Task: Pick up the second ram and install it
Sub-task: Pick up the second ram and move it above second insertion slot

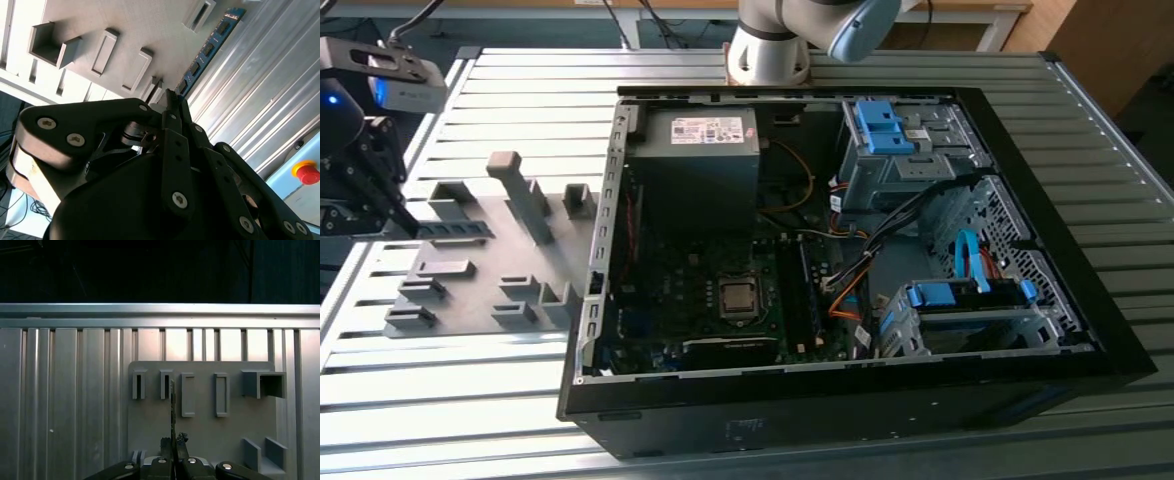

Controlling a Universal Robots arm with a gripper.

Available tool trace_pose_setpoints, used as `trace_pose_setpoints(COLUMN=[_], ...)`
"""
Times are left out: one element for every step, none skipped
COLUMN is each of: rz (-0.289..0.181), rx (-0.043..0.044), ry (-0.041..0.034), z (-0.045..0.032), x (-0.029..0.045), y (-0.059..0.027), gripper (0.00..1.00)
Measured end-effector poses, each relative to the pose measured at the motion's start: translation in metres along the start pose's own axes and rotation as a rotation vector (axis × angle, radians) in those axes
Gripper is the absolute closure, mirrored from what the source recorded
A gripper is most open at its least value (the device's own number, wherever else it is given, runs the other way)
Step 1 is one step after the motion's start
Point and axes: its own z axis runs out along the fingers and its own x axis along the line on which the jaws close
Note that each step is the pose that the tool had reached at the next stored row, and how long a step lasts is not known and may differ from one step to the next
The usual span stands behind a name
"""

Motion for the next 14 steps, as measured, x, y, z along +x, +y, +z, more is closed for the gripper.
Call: trace_pose_setpoints(rz=[0.0, 0.0, 0.0, 0.0, 0.0, 0.0, 0.0, 0.0, 0.0, 0.0, 0.0, 0.0, 0.0, 0.0], rx=[0.0, 0.0001, 0.0001, 0.0001, 0.0001, 0.0, 0.0001, 0.0001, 0.0001, 0.0, 0.0, 0.0001, 0.0001, 0.0001], ry=[0.0, -0.0001, -0.0001, -0.0001, -0.0001, 0.0, -0.0001, -0.0001, -0.0001, 0.0, 0.0, -0.0001, -0.0001, -0.0001], z=[-0.0008, -0.0016, -0.0023, -0.0031, -0.004, -0.0048, -0.0057, -0.0065, -0.0074, -0.0082, -0.0091, -0.0099, -0.0108, -0.0117], x=[0.0, 0.0, -0.0001, -0.0001, -0.0001, -0.0001, -0.0002, -0.0002, -0.0002, -0.0002, -0.0002, -0.0003, -0.0003, -0.0003], y=[0.0, 0.0, 0.0, 0.0001, 0.0001, 0.0001, 0.0001, 0.0001, 0.0002, 0.0002, 0.0002, 0.0002, 0.0002, 0.0003], gripper=[0.86, 0.86, 0.86, 0.86, 0.86, 0.86, 0.86, 0.86, 0.86, 0.86, 0.86, 0.86, 0.86, 0.86])
